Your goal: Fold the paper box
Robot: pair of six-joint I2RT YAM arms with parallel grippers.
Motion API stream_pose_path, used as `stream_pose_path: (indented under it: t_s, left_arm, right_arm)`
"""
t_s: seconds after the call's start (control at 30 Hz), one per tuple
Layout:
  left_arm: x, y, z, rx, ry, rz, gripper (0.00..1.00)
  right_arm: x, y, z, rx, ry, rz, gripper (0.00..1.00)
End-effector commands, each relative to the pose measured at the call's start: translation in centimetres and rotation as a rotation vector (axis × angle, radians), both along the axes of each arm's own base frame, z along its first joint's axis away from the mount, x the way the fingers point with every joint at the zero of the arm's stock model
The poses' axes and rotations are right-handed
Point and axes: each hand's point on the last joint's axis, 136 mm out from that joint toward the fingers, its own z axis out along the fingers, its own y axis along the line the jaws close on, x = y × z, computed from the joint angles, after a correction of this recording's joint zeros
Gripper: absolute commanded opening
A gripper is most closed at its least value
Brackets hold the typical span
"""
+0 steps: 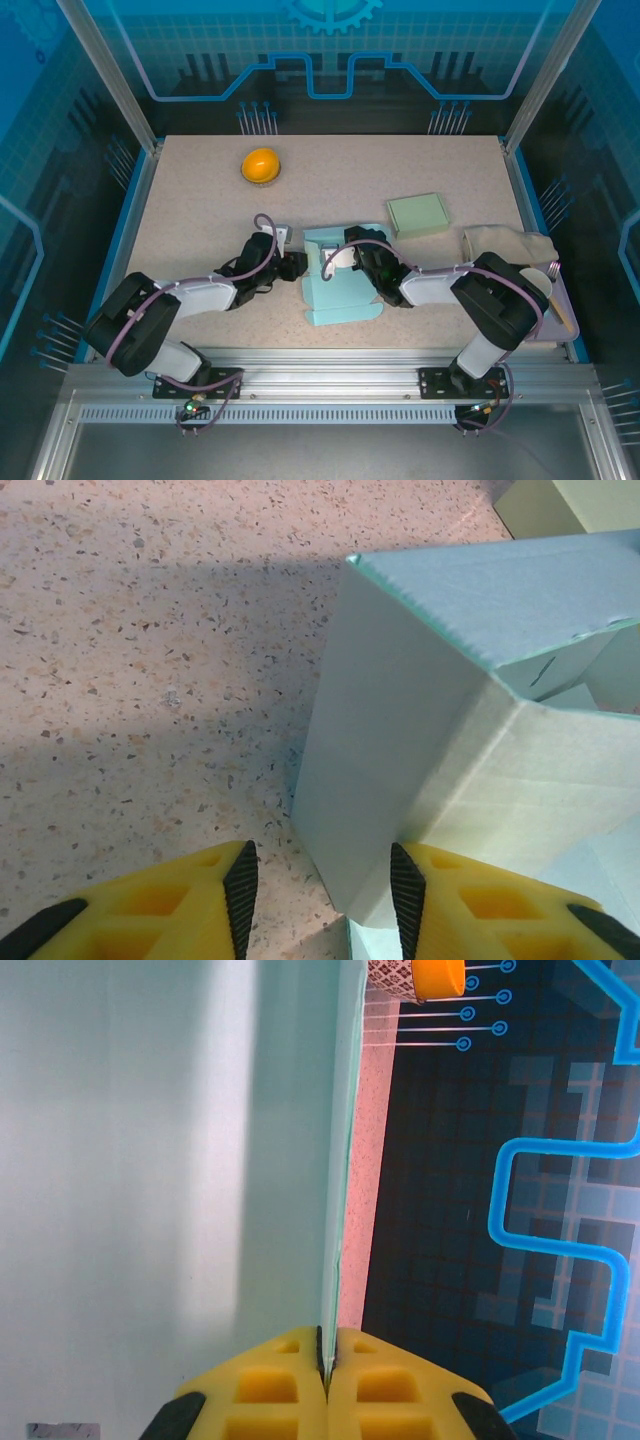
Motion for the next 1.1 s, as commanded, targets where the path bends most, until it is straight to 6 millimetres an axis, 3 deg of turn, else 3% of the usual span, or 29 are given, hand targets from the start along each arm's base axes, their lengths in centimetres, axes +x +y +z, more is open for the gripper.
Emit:
stream_pose_path:
  t_s: [0.0,0.3,0.63,1.07]
  left_arm:
    - [0.4,-1.4,1.5,-0.014,-0.040,-0.052,0.46]
    - [0.4,-1.5,2.2,-0.025,-0.054,-0.055,0.49]
    - [0.9,-1.9,2.6,-0.019,-0.067,-0.073,0.49]
    - [1.5,-0.8,1.6,0.058,-0.063,-0.022,0.51]
  right_arm:
    - [-0.5,0.8,-0.6,-0.009,-0.004,0.024,0.00]
    - [-0.6,1.1,0.4,0.008,-0.021,0.034,0.00]
    - [-1.1,1.3,-0.2,-0.003,-0.006,0.042,0.00]
    - [-2.2,1.7,-0.1,-0.013,-0.033,0.057,0.00]
